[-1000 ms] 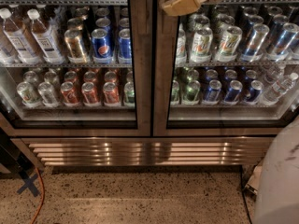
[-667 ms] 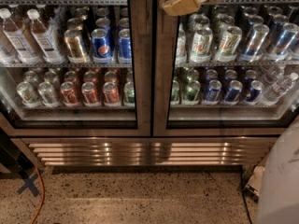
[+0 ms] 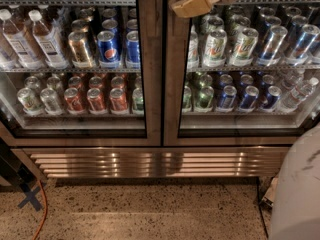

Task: Open right fridge door

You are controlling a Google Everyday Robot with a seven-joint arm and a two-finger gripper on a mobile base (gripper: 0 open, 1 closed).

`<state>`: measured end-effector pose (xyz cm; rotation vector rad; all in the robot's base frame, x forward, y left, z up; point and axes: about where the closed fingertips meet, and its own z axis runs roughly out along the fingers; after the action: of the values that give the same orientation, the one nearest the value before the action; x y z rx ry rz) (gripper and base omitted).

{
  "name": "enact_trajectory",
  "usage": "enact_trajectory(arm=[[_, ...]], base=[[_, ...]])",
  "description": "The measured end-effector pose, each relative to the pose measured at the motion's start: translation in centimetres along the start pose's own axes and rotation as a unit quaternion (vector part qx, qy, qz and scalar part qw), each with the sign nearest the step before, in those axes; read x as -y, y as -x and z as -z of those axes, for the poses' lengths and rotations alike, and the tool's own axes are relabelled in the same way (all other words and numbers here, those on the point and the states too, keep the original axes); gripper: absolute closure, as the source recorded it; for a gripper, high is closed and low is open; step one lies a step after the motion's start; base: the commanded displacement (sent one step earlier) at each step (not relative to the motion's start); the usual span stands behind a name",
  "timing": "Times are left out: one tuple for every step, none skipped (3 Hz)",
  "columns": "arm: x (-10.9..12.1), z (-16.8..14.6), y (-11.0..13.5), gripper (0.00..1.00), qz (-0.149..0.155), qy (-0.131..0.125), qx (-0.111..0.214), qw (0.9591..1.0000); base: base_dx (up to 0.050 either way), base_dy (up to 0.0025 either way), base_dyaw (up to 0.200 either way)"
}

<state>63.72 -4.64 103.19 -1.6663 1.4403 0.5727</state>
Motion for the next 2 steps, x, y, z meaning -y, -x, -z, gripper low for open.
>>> enact_trajectory(arm=[[0.0,0.0,0.0,1.0,0.0,0.0,0.0,1.0],[-0.29,0.55,0.02,1.0,-0.004,-0.004,0.005,1.0]], base=[[0.0,0.0,0.0],[0.0,0.0,0.0]])
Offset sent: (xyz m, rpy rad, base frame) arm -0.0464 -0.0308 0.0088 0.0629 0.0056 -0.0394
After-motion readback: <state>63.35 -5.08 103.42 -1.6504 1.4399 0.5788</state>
